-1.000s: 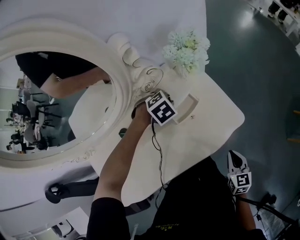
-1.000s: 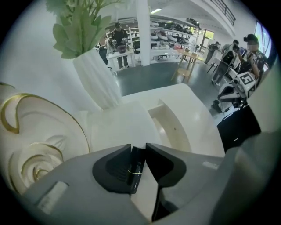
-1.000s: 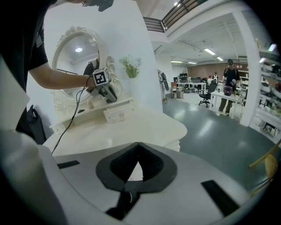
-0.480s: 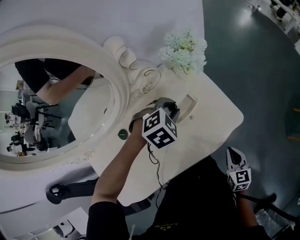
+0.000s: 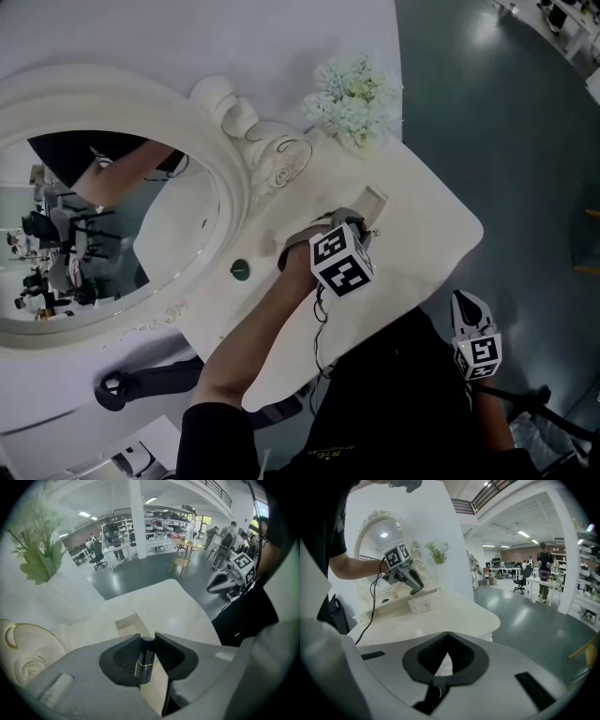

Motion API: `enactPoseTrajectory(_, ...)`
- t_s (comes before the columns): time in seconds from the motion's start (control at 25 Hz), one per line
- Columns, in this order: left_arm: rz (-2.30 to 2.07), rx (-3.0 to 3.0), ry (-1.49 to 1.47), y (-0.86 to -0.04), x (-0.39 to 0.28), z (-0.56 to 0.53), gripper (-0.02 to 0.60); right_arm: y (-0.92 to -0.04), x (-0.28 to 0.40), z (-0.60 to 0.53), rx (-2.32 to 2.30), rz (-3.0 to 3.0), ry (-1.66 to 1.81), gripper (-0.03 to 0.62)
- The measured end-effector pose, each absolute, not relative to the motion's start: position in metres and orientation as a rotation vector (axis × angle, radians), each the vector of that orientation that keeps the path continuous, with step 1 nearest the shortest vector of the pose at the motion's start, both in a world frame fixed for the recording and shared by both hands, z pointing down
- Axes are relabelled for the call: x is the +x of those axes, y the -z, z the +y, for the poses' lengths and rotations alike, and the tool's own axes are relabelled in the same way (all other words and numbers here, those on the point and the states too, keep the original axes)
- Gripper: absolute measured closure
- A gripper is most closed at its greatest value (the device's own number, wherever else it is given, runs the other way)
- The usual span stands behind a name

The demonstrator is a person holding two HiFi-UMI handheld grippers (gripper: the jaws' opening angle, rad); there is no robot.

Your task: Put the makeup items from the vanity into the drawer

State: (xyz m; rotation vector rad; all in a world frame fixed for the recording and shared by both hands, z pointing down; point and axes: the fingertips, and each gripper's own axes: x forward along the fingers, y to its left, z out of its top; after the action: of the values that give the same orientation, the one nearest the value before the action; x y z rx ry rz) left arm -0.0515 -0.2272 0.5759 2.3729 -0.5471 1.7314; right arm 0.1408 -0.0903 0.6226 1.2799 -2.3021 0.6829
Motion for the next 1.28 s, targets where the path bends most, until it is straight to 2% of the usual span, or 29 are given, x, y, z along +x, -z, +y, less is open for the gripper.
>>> enactPoseTrajectory(0.52,-0.633,2.129,-1.696,-0.618,-0.058,-0.250,0.476,-0.626,0.156,-0.099,1.331,-2.293,-0.721,0.591)
enactPoseTrajectory(1.28,-0.629,2.090,-1.777,-0.633,-0.048,-0.250,0.476,-0.635,0.155,-0.103,1.336,-2.296,-0.752,0.591)
